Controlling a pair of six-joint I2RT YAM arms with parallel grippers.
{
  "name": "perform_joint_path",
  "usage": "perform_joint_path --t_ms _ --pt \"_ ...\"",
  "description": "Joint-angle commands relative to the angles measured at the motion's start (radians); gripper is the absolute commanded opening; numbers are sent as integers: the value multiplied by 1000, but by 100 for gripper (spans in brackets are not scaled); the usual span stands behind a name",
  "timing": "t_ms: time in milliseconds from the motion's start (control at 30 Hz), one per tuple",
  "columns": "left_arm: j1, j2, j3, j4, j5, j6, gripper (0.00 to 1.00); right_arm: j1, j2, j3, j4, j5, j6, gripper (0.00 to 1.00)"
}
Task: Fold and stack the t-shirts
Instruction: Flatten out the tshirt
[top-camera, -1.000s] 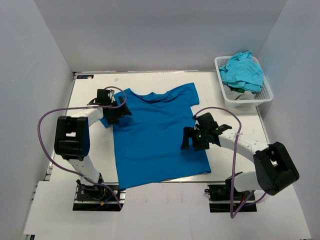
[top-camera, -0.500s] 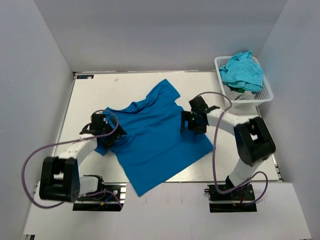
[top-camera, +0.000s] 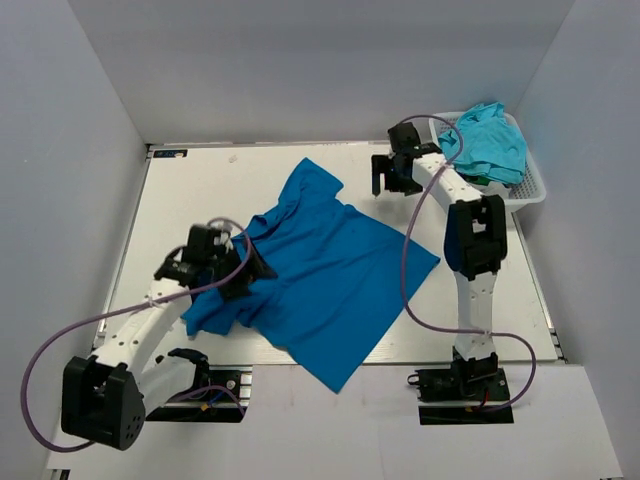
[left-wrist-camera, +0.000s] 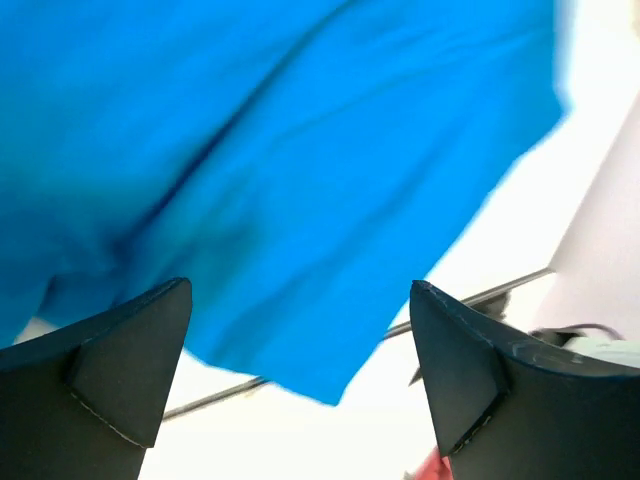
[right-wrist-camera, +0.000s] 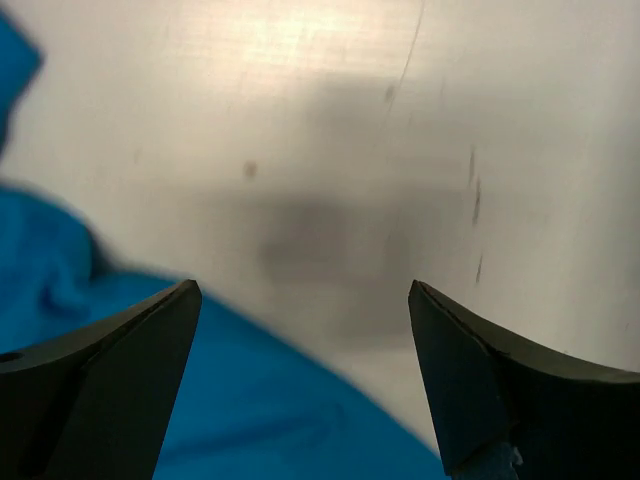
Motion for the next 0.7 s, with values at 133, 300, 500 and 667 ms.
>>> perform_joint_path --t_ms 133,300,500,667 --pt "-15 235 410 -37 -135 219 100 100 -478 -578 105 -91 80 90" --pt "-24 480 487 101 -57 253 100 148 -829 -947 147 -180 192 90" --pt "-42 687 556 230 -57 253 100 171 -946 -1197 289 -303 258 90" --pt "-51 823 642 230 -107 253 100 163 -875 -1192 407 -317 232 90"
